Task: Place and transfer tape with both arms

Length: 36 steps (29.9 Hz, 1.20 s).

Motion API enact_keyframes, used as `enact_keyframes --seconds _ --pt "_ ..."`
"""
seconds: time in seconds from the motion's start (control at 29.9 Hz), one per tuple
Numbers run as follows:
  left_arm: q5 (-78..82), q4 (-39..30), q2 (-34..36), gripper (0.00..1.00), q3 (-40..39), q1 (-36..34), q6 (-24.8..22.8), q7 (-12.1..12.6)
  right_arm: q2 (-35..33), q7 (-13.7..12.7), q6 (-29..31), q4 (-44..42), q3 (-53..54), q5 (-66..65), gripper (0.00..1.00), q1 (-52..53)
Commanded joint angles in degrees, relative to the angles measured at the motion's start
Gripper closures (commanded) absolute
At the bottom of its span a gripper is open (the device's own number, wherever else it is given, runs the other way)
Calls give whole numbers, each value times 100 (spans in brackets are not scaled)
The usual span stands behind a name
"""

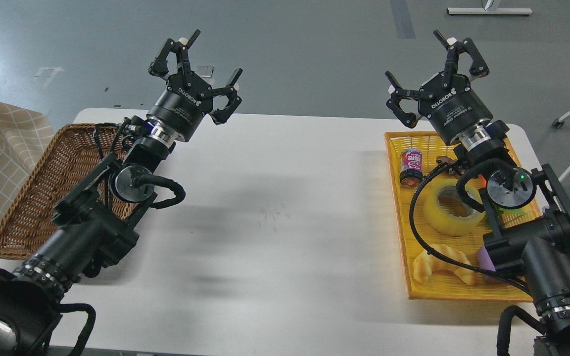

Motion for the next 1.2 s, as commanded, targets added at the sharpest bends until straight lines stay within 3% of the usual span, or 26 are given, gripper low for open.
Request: enact_keyframes --seconds 0.0,1.17 --pt "3 -3 -26 2 2 16 0 0 0 0 0 0 -9 -7 0 0" --pt "12 -38 -61 2 11 -54 0 35 0 -71 0 9 -228 -16 0 0"
